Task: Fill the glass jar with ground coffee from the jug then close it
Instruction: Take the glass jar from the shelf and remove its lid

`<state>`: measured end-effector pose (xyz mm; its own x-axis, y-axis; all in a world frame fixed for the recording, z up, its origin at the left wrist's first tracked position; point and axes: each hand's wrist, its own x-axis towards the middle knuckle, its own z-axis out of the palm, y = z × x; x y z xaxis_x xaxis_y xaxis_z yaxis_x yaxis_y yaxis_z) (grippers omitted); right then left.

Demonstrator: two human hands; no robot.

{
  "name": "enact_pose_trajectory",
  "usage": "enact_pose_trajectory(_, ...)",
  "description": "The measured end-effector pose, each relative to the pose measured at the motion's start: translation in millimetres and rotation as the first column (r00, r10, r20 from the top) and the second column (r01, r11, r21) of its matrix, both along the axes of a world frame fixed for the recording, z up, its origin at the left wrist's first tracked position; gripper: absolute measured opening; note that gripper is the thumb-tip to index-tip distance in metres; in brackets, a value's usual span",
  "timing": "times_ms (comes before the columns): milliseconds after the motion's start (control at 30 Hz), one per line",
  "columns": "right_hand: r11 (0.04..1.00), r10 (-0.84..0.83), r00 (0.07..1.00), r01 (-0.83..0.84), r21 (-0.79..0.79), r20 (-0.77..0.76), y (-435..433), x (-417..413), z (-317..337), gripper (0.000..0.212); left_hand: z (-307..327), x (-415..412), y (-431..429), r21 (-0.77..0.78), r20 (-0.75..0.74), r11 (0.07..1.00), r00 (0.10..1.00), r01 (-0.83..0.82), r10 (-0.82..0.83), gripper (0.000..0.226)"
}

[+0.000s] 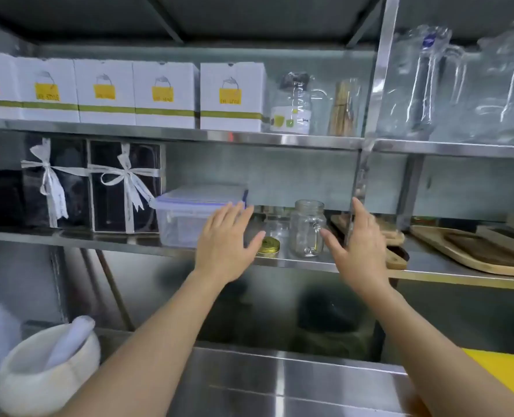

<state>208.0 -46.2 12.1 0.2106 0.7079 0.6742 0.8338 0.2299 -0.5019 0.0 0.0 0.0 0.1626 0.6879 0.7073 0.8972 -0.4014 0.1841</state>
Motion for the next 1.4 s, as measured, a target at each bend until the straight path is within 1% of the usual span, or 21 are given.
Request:
enact_pose_trajectory(100,0.993,0.082,0.987,-0.093,-0.076,-0.141,30,0,-15,0.058,-19,11,33,-0.072,-0.041,0.996,0.998,0.043,-0.046,0.049)
enact_pose_trajectory(133,0.984,0.097,0.978,-0.123,-0.133,-0.185,38,-1,-20,0.054,-25,13,41,-0.117,-0.056,0.992,0.996,0.056,-0.063,0.048)
enact_pose_trajectory(167,0.978,0.114,0.965,-0.151,-0.147,-0.235,48,-1,-26,0.053,-33,16,51,-0.144,-0.072,0.987,0.994,0.077,-0.088,0.048)
enact_pose_trajectory(267,0.966,0.116,0.91,-0.197,-0.169,-0.399,71,1,-37,0.059,-49,22,75,-0.219,-0.142,0.968,0.977,0.125,-0.158,0.055)
enact_pose_trajectory(367,0.94,0.138,0.809,-0.289,-0.182,-0.571,88,3,-44,0.066,-62,27,95,-0.32,-0.194,0.94,0.962,0.122,-0.191,0.063)
enact_pose_trajectory(433,0.924,0.141,0.755,-0.332,-0.188,-0.64,96,3,-47,0.066,-68,30,106,-0.359,-0.224,0.927,0.955,0.107,-0.197,0.063)
enact_pose_trajectory(500,0.912,0.146,0.7,-0.368,-0.179,-0.699,103,3,-51,0.064,-73,32,110,-0.376,-0.223,0.92,0.953,0.109,-0.204,0.06)
enact_pose_trajectory(533,0.907,0.14,0.677,-0.38,-0.18,-0.723,104,2,-52,0.063,-76,33,110,-0.371,-0.208,0.921,0.956,0.12,-0.208,0.059)
enact_pose_trajectory(600,0.901,0.144,0.632,-0.401,-0.163,-0.761,106,2,-53,0.057,-79,35,108,-0.291,-0.186,0.949,0.966,0.121,-0.18,0.056)
enact_pose_trajectory(667,0.909,0.158,0.602,-0.398,-0.122,-0.783,106,1,-51,0.042,-79,35,107,-0.173,-0.193,0.98,0.973,0.094,-0.127,0.05)
enact_pose_trajectory(700,0.915,0.163,0.592,-0.389,-0.103,-0.79,106,2,-50,0.033,-79,35,107,-0.143,-0.204,0.986,0.973,0.08,-0.108,0.048)
enact_pose_trajectory(767,0.92,0.163,0.598,-0.38,-0.098,-0.785,105,-2,-48,0.02,-79,35,109,-0.144,-0.219,0.987,0.971,0.069,-0.1,0.047)
enact_pose_trajectory(800,0.922,0.164,0.618,-0.372,-0.102,-0.769,104,-5,-47,0.014,-78,36,110,-0.157,-0.218,0.985,0.971,0.066,-0.1,0.047)
enact_pose_trajectory(833,0.926,0.17,0.638,-0.364,-0.1,-0.751,106,-6,-47,0.007,-78,36,111,-0.163,-0.202,0.985,0.975,0.063,-0.096,0.045)
enact_pose_trajectory(867,0.931,0.174,0.647,-0.353,-0.089,-0.742,105,-9,-46,0.004,-78,36,111,-0.163,-0.179,0.985,0.98,0.055,-0.084,0.042)
enact_pose_trajectory(933,0.935,0.19,0.621,-0.351,-0.053,-0.76,104,-12,-46,0.016,-79,35,108,-0.109,-0.165,0.993,0.984,0.043,-0.061,0.035)
enact_pose_trajectory(1067,0.943,0.184,0.539,-0.331,-0.006,-0.822,93,-15,-46,0.025,-75,28,94,0.089,-0.204,0.995,0.979,0.05,-0.031,0.022)
enact_pose_trajectory(1133,0.954,0.183,0.501,-0.297,0.03,-0.846,83,-14,-46,0.02,-67,24,87,0.118,-0.133,0.993,0.991,0.029,-0.013,0.015)
enact_pose_trajectory(1233,0.954,0.185,0.491,-0.297,0.036,-0.852,59,-12,-47,0.009,-55,19,66,0.047,0.035,0.999,0.999,0.027,-0.029,0.013)
enact_pose_trajectory(1333,0.953,0.173,0.468,-0.303,0.026,-0.867,26,-9,-56,0.018,-53,11,38,0.01,0.171,0.999,0.985,0.036,-0.037,0.012)
enact_pose_trajectory(1400,0.958,0.158,0.461,-0.286,0.022,-0.874,2,-7,-64,0.027,-59,3,15,-0.048,0.252,0.998,0.967,0.044,-0.03,0.009)
